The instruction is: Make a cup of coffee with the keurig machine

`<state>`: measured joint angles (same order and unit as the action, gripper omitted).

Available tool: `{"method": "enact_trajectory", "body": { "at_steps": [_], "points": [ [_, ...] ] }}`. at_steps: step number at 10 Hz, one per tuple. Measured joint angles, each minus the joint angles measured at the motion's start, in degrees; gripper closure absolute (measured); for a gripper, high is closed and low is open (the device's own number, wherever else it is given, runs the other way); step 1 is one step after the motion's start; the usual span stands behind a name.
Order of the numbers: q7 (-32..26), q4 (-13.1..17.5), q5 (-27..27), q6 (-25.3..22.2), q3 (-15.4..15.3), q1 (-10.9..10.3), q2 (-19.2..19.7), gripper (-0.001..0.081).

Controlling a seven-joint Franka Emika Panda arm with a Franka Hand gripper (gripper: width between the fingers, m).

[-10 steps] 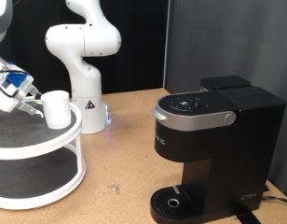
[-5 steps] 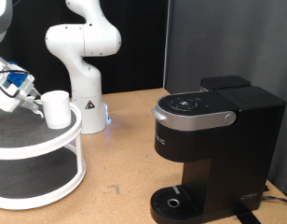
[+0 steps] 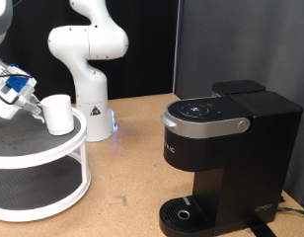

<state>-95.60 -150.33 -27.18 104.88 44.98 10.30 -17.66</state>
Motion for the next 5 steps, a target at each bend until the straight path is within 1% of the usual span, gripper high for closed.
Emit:
{"method": "enact_trajectory", "body": {
  "at_steps": [1, 3, 5],
  "points": [
    [0.3, 0.2, 0.0, -0.2, 0.0, 0.0, 0.0, 0.0739],
    [0.8, 1.5, -0.6, -3.5, 0.1, 0.2, 0.0, 0.0739],
    [2.7, 2.8, -0.7, -6.4, 0.1, 0.3, -0.8, 0.0739]
  ]
}}
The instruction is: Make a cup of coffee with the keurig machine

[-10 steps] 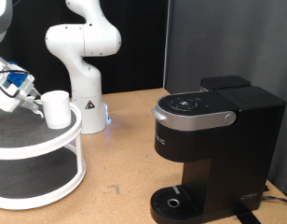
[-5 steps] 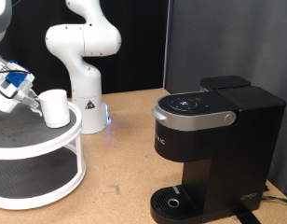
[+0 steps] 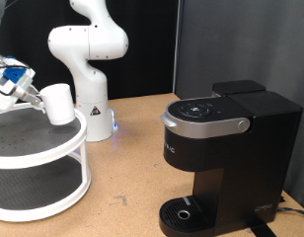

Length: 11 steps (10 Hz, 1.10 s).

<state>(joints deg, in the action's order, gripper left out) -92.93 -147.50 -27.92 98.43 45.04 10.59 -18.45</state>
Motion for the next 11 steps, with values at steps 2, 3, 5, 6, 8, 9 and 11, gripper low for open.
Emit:
{"method": "enact_trajectory", "body": {
  "at_steps": [2, 3, 5, 6, 8, 9, 11],
  "points": [
    [3.5, 0.5, 0.0, -1.1, -1.5, 0.0, -2.2, 0.0739],
    [5.8, 0.5, 0.0, -1.1, -2.9, 0.0, -3.4, 0.0739],
    [9.9, 0.6, -0.8, -0.1, -6.3, -0.2, -5.4, 0.0739],
    [11.1, 0.6, -0.9, 0.2, -7.8, -0.4, -5.9, 0.0739],
    [11.7, 0.6, -0.7, 0.2, -8.8, -0.3, -6.0, 0.0739],
    [13.1, -0.1, -2.9, 2.2, -9.1, -0.3, -6.0, 0.0739],
    [16.7, -3.4, -11.7, 12.6, -12.0, -0.6, -6.6, 0.0739]
  ]
}}
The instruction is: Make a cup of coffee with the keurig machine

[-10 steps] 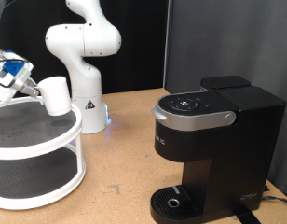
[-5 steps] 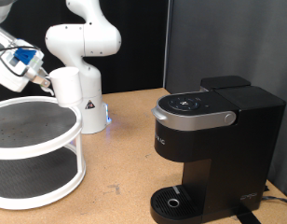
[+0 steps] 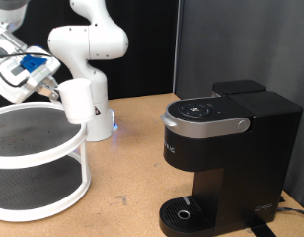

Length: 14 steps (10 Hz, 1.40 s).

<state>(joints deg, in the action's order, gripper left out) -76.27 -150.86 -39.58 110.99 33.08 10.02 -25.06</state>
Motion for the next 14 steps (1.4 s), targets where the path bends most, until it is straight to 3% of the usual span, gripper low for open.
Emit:
{"method": "enact_trajectory", "body": {
  "at_steps": [4, 6, 10, 14],
  "points": [
    [5.3, -3.2, -13.0, 14.6, -8.0, -4.1, 0.0, 0.0739],
    [6.7, -4.2, -15.6, 18.6, -11.4, -6.0, 0.1, 0.0739],
    [6.7, -4.8, -15.7, 18.9, -12.7, -6.3, 0.3, 0.0739],
    [2.4, -5.9, -21.6, 26.0, -13.6, -8.5, 5.5, 0.0739]
  ]
}}
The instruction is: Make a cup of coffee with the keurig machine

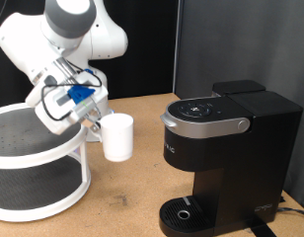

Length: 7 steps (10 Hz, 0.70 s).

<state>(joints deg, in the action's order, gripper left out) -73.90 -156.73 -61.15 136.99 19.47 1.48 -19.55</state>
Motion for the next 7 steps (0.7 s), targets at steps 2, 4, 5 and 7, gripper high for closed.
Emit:
{"method": "enact_trajectory", "body": {
  "at_steps": [2, 4, 5, 7],
  "points": [
    [-4.9, 0.1, -4.7, 2.1, -0.1, -1.7, 4.4, 0.0739],
    [-9.4, 0.3, -8.9, 3.4, -0.5, -2.8, 8.3, 0.0739],
    [-11.4, 0.4, -10.9, 3.8, -0.8, -3.2, 10.0, 0.0739],
    [-14.2, 1.1, -14.1, 4.7, -1.4, -3.6, 13.2, 0.0739]
  ]
}}
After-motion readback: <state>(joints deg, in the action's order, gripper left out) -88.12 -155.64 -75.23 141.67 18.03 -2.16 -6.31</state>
